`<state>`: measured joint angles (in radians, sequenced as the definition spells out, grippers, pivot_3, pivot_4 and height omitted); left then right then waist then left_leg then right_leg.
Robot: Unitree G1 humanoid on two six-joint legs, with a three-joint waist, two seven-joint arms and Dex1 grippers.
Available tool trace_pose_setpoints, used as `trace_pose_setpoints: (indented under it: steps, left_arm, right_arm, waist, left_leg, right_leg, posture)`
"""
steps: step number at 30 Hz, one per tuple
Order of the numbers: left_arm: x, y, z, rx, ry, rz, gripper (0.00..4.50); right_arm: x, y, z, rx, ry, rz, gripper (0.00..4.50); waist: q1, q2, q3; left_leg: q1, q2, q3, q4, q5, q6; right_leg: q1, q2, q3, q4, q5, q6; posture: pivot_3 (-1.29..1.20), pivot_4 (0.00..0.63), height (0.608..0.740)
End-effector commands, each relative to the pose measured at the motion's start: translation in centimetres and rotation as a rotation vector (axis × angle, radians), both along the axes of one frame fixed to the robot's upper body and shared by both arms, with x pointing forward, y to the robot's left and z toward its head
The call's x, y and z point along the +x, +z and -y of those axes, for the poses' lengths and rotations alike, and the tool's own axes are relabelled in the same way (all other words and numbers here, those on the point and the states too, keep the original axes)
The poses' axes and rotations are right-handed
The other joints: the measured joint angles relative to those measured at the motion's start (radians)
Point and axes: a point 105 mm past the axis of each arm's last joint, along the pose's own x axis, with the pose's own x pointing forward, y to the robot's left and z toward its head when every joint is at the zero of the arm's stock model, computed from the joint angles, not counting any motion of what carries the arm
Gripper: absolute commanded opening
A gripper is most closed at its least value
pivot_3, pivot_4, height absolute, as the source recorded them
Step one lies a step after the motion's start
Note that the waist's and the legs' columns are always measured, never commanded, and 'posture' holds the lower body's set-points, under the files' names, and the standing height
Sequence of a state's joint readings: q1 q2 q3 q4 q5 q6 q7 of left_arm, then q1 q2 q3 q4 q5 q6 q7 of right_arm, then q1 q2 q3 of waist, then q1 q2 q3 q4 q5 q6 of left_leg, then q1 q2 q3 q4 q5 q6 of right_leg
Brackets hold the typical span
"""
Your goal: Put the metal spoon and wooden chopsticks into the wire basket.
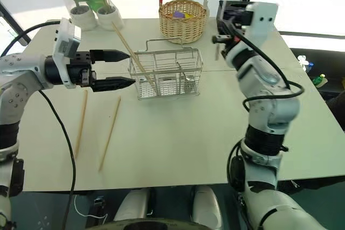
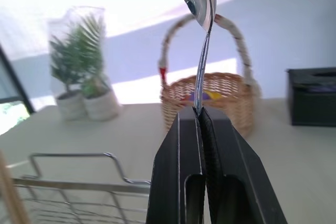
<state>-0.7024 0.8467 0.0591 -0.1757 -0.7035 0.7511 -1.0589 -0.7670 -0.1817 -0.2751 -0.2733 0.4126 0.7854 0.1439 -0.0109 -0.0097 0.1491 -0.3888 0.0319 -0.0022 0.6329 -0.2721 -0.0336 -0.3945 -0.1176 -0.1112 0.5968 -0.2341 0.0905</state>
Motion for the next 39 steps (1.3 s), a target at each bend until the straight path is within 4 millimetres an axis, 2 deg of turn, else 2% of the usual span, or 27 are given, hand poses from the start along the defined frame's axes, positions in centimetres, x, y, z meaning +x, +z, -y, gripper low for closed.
trace_pose_setpoints:
  steps: [1, 4, 11, 14, 17, 20, 21, 24, 26, 29, 31, 33, 35, 39]
  left_arm:
    - [-0.5, 2.1, -0.4, -0.012, 0.02, 0.082, 4.5]
    - [-0.6, 2.6, -0.7, -0.016, 0.036, 0.089, 4.5]
    - [-0.7, 2.8, -1.0, -0.018, 0.061, 0.09, 4.5]
    - [-0.7, 2.8, -0.9, -0.017, 0.062, 0.09, 4.5]
    - [-0.7, 2.9, -0.8, -0.018, 0.062, 0.095, 4.5]
    - [-0.5, 3.2, -0.9, -0.02, 0.068, 0.099, 4.5]
    - [-0.4, 3.2, -1.0, -0.021, 0.07, 0.1, 4.5]
    - [-0.1, 3.3, -1.1, -0.025, 0.075, 0.103, 4.5]
    - [0.1, 3.3, -1.1, -0.028, 0.078, 0.105, 4.5]
    - [0.2, 3.4, -1.1, -0.031, 0.084, 0.109, 4.5]
    - [0.3, 3.4, -1.5, -0.033, 0.105, 0.112, 4.5]
    - [0.5, 3.7, -2.2, -0.052, 0.151, 0.119, 4.5]
    - [0.9, 4.1, -3.1, -0.076, 0.222, 0.132, 4.5]
    - [2.6, 3.7, -6.3, -0.081, 0.492, 0.128, 4.5]
  right_arm:
    - [0.5, 1.5, -2.7, 0.017, 0.057, 0.1, 0.09]
    - [1.0, 1.2, -3.7, 0.022, 0.083, 0.111, 0.09]
    - [2.8, -1.9, -5.1, -0.041, 0.07, 0.117, 0.09]
    - [3.7, -3.4, -5.1, -0.068, 0.044, 0.107, 0.09]
    - [4.1, -4.3, -4.7, -0.058, 0.026, 0.086, 1.01]
    - [4.1, -4.5, -4.2, -0.063, 0.0, 0.086, 2.45]
    - [4.1, -4.5, -4.0, -0.064, -0.008, 0.087, 3.1]
    - [3.9, -4.2, -3.4, -0.075, -0.031, 0.1, 4.4]
    - [3.8, -3.8, -2.9, -0.08, -0.043, 0.108, 4.4]
    - [3.5, -3.0, -2.2, -0.086, -0.047, 0.126, 4.4]
    - [2.9, -0.5, -0.6, -0.066, -0.035, 0.171, 4.4]
    - [1.3, 3.2, 0.6, -0.076, 0.048, 0.259, 4.4]
    - [-0.5, 5.7, 0.8, -0.119, 0.164, 0.319, 4.4]
    - [-4.4, 8.8, 0.6, -0.223, 0.409, 0.377, 4.4]
  waist:
    - [-0.003, 0.0, 0.0]
    - [-0.005, 0.0, 0.0]
    - [-0.005, 0.0, 0.0]
    - [-0.006, 0.0, 0.0]
    - [-0.005, 0.0, 0.0]
    - [-0.005, 0.0, 0.0]
    - [-0.005, 0.0, 0.0]
    - [-0.005, 0.0, 0.0]
    - [-0.004, 0.0, 0.0]
    - [-0.004, 0.0, 0.0]
    - [-0.004, 0.0, 0.0]
    - [-0.001, 0.001, 0.002]
    - [0.0, 0.002, 0.003]
    - [-0.005, 0.001, 0.003]
  left_leg:
    - [0.0, 0.0, 0.0, 0.0, 0.0, 0.0]
    - [0.0, 0.0, 0.0, 0.0, 0.0, 0.0]
    - [0.0, 0.0, 0.0, 0.0, 0.001, -0.002]
    - [0.0, 0.0, 0.0, 0.0, 0.002, -0.003]
    - [0.0, 0.0, 0.0, 0.0, 0.002, -0.004]
    - [0.0, 0.0, 0.0, 0.0, 0.003, -0.005]
    - [0.0, 0.0, 0.0, 0.0, 0.003, -0.005]
    - [0.001, 0.0, 0.0, 0.0, 0.003, -0.005]
    - [0.001, 0.0, -0.001, 0.0, 0.003, -0.005]
    - [0.001, 0.0, -0.001, 0.0, 0.003, -0.006]
    - [0.001, 0.0, -0.001, 0.0, 0.003, -0.006]
    - [0.001, 0.0, -0.001, 0.0, 0.003, -0.006]
    - [0.0, 0.0, -0.001, 0.0, 0.003, -0.006]
    - [0.002, 0.0, -0.001, -0.002, 0.003, -0.006]
  right_leg:
    - [0.0, 0.0, 0.0, 0.0, 0.0, 0.0]
    - [0.0, 0.0, 0.0, 0.0, 0.0, 0.0]
    - [0.0, 0.0, 0.0, 0.001, 0.0, 0.0]
    - [-0.001, 0.0, 0.0, 0.001, 0.0, 0.0]
    - [0.0, 0.0, 0.0, 0.001, 0.0, 0.0]
    - [0.0, 0.0, 0.0, 0.001, 0.0, 0.0]
    - [0.0, 0.0, 0.0, 0.001, 0.0, 0.0]
    - [0.0, 0.0, 0.0, 0.001, 0.0, 0.0]
    - [0.0, 0.0, 0.0, 0.001, 0.0, 0.0]
    - [0.0, 0.0, 0.0, 0.002, 0.0, 0.0]
    - [0.0, 0.0, 0.0, 0.002, 0.0, 0.0]
    - [0.001, 0.0, 0.0, 0.001, 0.0, 0.0]
    - [0.0, 0.0, 0.001, 0.001, 0.0, 0.0]
    - [0.001, 0.001, 0.001, 0.0, 0.0, 0.0]
  posture:
    - [0.0, 0.15, 0.712]
    - [0.0, 0.15, 0.712]
    - [0.0, 0.15, 0.712]
    - [0.0, 0.15, 0.712]
    - [0.0, 0.15, 0.712]
    - [0.0, 0.15, 0.712]
    - [0.0, 0.15, 0.712]
    - [0.0, 0.15, 0.712]
    - [0.0, 0.15, 0.712]
    - [0.0, 0.15, 0.712]
    - [0.0, 0.15, 0.712]
    - [0.0, 0.15, 0.712]
    - [0.0, 0.15, 0.712]
    - [0.0, 0.15, 0.712]
